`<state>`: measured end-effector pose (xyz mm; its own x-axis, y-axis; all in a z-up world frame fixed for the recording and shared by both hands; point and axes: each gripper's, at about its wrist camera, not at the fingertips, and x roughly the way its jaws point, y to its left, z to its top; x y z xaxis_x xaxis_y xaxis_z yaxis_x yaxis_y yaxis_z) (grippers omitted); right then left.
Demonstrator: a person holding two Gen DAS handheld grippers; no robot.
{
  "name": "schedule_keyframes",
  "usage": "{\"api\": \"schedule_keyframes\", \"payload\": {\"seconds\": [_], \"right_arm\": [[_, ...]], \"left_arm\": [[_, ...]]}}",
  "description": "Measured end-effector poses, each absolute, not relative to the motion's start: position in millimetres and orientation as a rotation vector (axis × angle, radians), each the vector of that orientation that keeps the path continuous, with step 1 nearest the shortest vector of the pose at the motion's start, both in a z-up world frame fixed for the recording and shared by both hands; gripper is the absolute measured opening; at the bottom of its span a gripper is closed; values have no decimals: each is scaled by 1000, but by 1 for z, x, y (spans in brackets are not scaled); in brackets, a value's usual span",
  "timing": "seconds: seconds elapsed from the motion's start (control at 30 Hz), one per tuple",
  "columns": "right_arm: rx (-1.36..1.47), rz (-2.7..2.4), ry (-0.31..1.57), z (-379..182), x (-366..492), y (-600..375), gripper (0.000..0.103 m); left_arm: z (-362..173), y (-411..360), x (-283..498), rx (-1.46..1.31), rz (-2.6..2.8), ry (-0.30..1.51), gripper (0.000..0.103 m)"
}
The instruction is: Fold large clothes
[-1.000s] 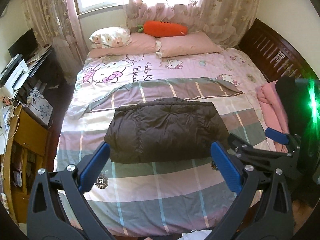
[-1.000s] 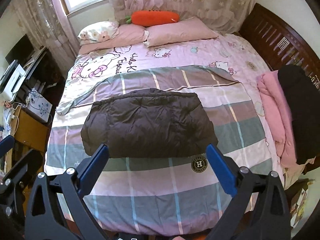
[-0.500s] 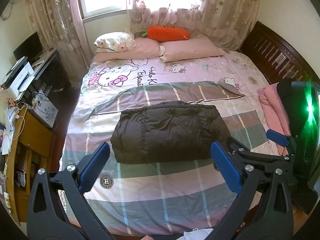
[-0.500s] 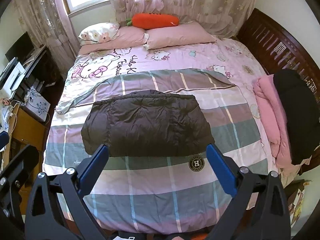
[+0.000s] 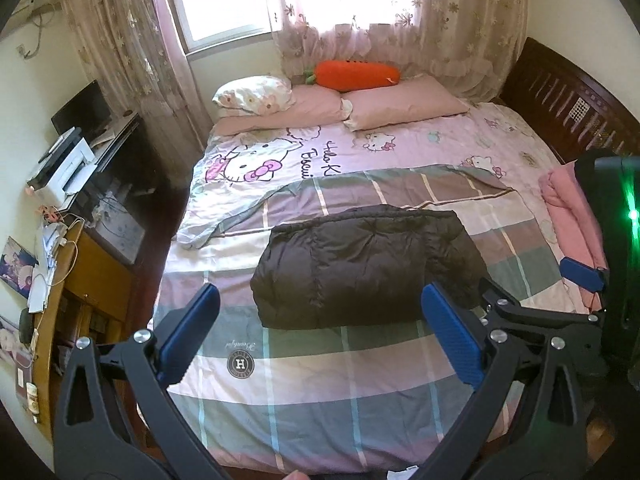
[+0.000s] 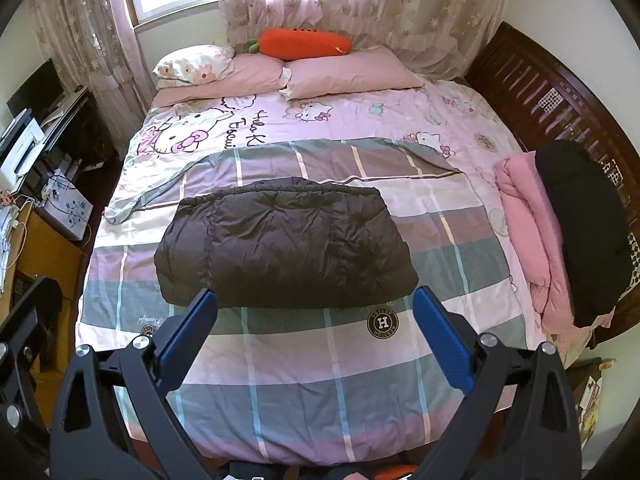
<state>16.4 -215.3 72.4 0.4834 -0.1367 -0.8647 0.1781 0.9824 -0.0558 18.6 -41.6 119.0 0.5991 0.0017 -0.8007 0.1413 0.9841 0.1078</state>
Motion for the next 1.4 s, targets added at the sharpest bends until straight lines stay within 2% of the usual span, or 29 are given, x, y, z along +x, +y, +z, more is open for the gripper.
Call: {"api": "schedule_keyframes", "payload": {"seconds": [1.4], "right_arm": [[33, -202, 1026, 80, 8, -216, 99]], "left_arm": [[109, -41, 15, 125, -115, 959, 101]]}}
